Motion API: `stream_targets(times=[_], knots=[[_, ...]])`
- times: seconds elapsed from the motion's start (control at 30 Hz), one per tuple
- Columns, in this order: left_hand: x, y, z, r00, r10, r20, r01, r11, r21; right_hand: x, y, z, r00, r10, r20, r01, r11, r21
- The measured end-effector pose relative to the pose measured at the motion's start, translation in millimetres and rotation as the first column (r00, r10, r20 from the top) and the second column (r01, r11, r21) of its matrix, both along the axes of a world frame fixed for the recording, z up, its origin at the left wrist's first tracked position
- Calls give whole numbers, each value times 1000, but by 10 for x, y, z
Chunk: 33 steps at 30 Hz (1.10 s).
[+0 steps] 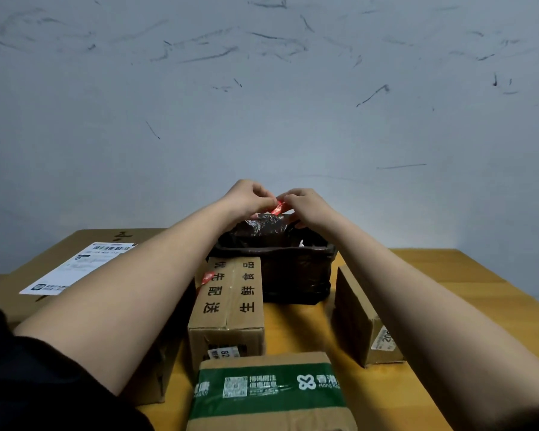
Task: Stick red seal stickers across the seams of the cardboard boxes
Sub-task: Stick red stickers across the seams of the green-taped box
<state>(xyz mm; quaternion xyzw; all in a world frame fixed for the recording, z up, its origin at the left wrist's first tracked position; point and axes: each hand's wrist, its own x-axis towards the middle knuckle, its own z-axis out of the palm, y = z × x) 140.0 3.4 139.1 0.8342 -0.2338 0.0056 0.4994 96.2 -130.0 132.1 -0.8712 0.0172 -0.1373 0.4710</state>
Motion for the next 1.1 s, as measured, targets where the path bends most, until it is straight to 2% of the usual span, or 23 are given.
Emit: stream_targets(times=[0.13,0.27,0.47,0.6,0.73,0.87,1.1], knots=[[162,-105,-99,999,28,-41,-29,999,-30,155,-39,-76,998,15,-69,-12,999,35],[287,-148,-215,992,125,-34,-127,991,-34,258,-35,-164,997,18,-71,-10,993,114],[359,-206,-336,959,284,0,-283,955,86,485,-46,-367,992,-120,33,123,984,-128],[343,-217,-373,963,254,87,-268,933,239,486,9,-427,989,-148,20,147,946,-289],[315,-205,-419,974,180,138,-219,908,357,486,30,-490,988,-156,19,145,858,-492],[318,-178,-459,972,178,152,-224,895,385,498,62,-532,989,-146,-24,115,860,-497],[378,-144,-560,975,168,147,-216,876,431,554,40,-648,981,-158,-111,102,914,-393]])
